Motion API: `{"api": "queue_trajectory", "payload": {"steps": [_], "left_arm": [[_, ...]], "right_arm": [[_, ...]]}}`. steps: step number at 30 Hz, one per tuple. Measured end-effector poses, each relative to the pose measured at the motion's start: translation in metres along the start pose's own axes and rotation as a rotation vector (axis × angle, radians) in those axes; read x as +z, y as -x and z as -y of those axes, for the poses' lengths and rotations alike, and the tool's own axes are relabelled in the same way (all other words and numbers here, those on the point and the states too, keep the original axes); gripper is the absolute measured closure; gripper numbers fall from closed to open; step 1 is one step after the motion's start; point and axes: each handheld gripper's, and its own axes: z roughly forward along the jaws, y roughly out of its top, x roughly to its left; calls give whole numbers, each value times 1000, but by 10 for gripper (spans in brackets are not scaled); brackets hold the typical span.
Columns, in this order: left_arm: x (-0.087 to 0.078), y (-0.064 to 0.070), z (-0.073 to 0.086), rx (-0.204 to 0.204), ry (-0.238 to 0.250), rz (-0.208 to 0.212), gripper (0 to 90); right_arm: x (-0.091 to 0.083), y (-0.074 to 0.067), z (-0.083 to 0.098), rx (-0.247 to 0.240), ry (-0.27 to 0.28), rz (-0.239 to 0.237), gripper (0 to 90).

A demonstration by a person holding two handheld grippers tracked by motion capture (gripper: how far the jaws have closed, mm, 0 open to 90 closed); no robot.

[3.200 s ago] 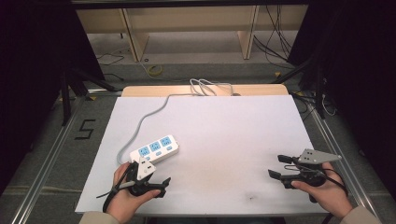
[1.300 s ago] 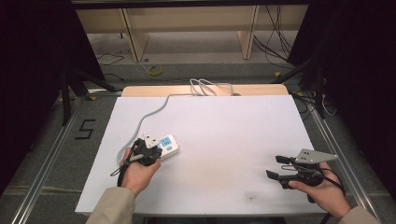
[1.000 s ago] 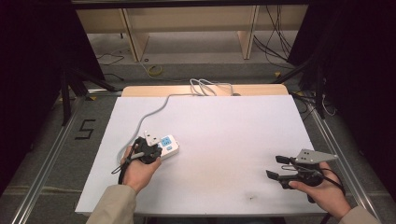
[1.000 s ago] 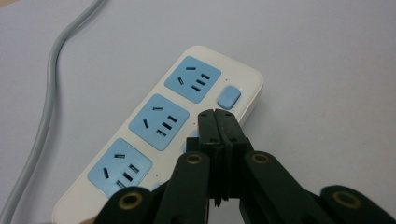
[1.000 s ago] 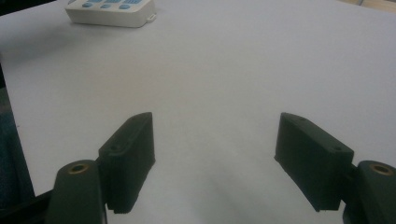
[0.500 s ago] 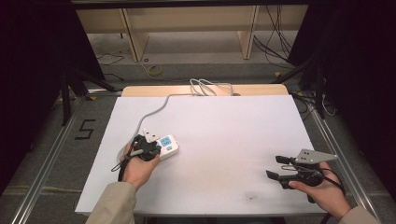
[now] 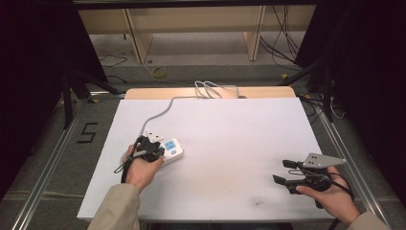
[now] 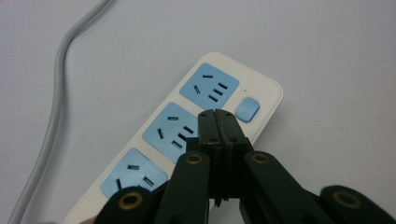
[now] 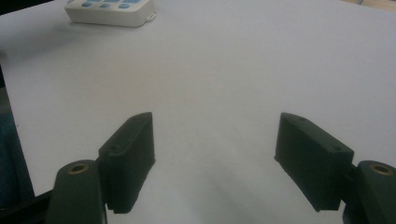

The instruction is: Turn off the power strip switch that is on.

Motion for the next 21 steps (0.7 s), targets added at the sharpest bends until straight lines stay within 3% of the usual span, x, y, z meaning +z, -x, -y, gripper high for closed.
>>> {"api": "queue_trajectory", "payload": {"steps": [21], "left_arm": [[7, -6, -8, -11, -27, -1, 900]], "right_arm": [[0, 0, 0, -2, -2, 0, 286]]}}
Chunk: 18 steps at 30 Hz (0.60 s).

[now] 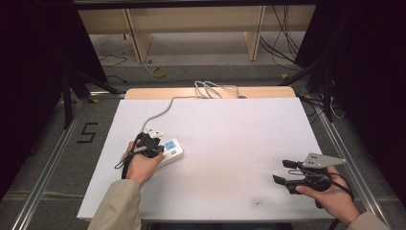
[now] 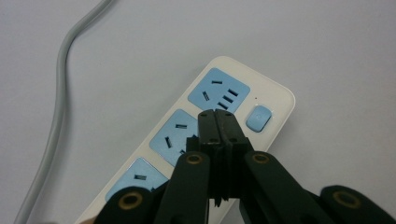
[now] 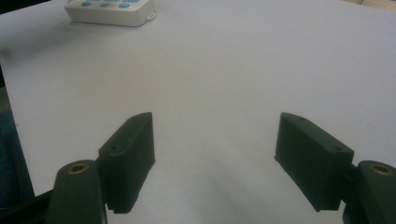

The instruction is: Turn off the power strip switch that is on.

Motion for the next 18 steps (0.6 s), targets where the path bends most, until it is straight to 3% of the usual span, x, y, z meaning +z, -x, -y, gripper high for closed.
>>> {"api": "queue_trajectory", "payload": {"steps": [18], "left_arm": [[6, 1, 0, 7, -64, 12, 900]], "right_arm": [[0, 0, 0, 0, 0, -1, 286]]}}
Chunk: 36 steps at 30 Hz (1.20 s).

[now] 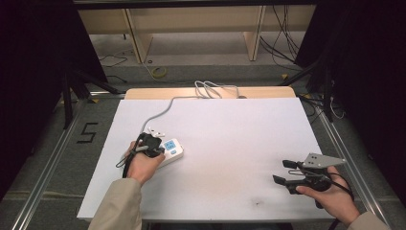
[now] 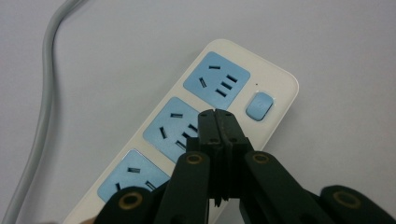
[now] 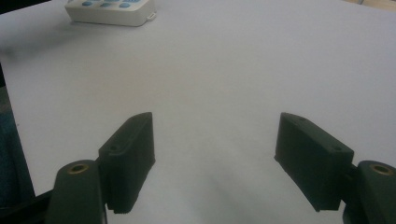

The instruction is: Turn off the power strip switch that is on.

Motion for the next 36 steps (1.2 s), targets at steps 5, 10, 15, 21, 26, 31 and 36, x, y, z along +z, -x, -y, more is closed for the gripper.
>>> {"api": "queue_trajectory", "payload": {"steps": [5, 10, 15, 21, 26, 31, 36], "left_arm": [[1, 1, 0, 4, -26, 18, 900], [2, 1, 1, 2, -45, 27, 900], [3, 1, 1, 6, -50, 30, 900], [5, 2, 1, 15, -63, 31, 900], [5, 2, 1, 16, -63, 30, 900], [5, 1, 1, 18, -67, 32, 900], [6, 5, 0, 30, -67, 30, 900]], "right_arm": [[0, 0, 0, -1, 0, -1, 286], [0, 0, 0, 1, 1, -4, 286], [0, 0, 0, -1, -1, -4, 285], [0, 0, 0, -2, -1, -4, 286], [0, 0, 0, -3, -2, -7, 286], [1, 0, 0, -1, -1, -7, 285], [0, 0, 0, 2, 0, -6, 286]]}}
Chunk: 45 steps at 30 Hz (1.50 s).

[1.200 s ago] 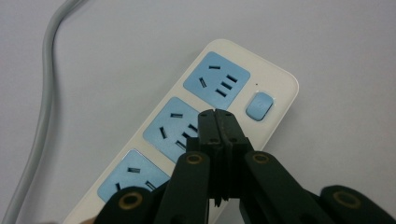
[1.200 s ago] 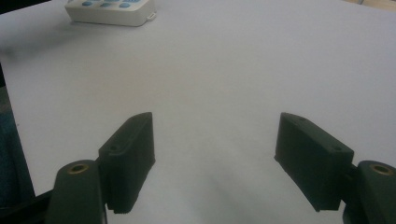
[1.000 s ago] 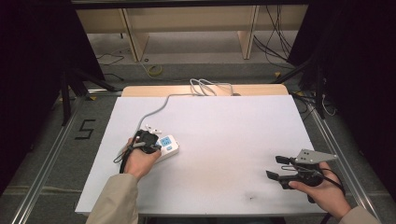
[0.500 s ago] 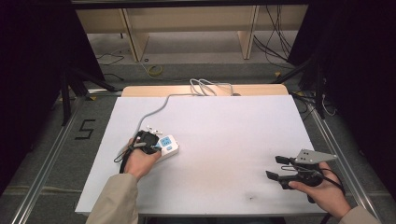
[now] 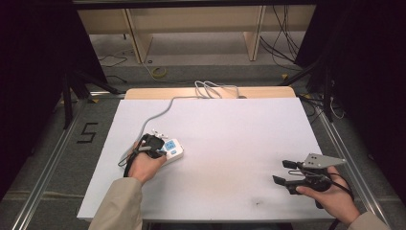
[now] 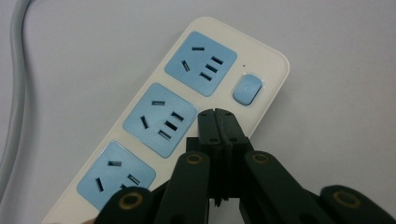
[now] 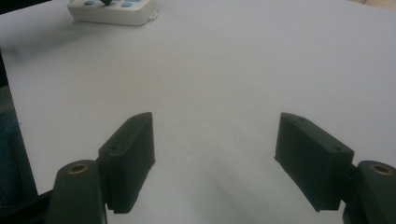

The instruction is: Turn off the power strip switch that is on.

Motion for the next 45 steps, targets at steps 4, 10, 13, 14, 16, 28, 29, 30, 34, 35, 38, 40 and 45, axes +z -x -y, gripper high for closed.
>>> {"api": "queue_trajectory", "payload": {"steps": [4, 10, 13, 14, 16, 28, 29, 30, 34, 35, 38, 40, 45], "left_arm": [[0, 0, 0, 10, -5, -1, 900], [-1, 0, -1, 6, -12, 6, 900], [-1, -1, -2, 11, -20, 9, 900], [-1, -1, -2, 10, -22, 13, 900], [0, -1, -2, 9, -26, 14, 900], [1, 0, -3, 23, -28, 24, 900], [1, 0, -3, 20, -29, 24, 900], [1, -1, -3, 13, -28, 26, 900], [1, -2, -3, 4, -28, 32, 900], [1, -1, -3, 6, -28, 31, 900], [1, -3, -4, -14, -27, 40, 900], [0, -4, -4, -9, -31, 39, 900], [-1, -8, -2, -45, -29, 58, 900]], "right_arm": [[0, 0, 0, -1, 0, 1, 285], [0, 0, 0, -2, 1, -1, 285], [0, 0, 0, -4, -1, -1, 286], [0, 0, 0, -1, 1, 0, 285], [-1, 0, 0, -2, 0, 1, 285], [-1, -1, 0, -5, -3, -1, 286], [-1, 0, 0, -5, -2, -2, 285], [-1, 0, 0, -5, -2, -2, 286], [-1, -1, 0, -6, -4, -2, 286], [-1, -1, 0, -6, -4, -3, 285], [-1, 0, 0, -8, -5, -3, 285], [0, 0, 0, -8, -5, -6, 285], [0, -1, 0, -6, -6, -5, 286]]}}
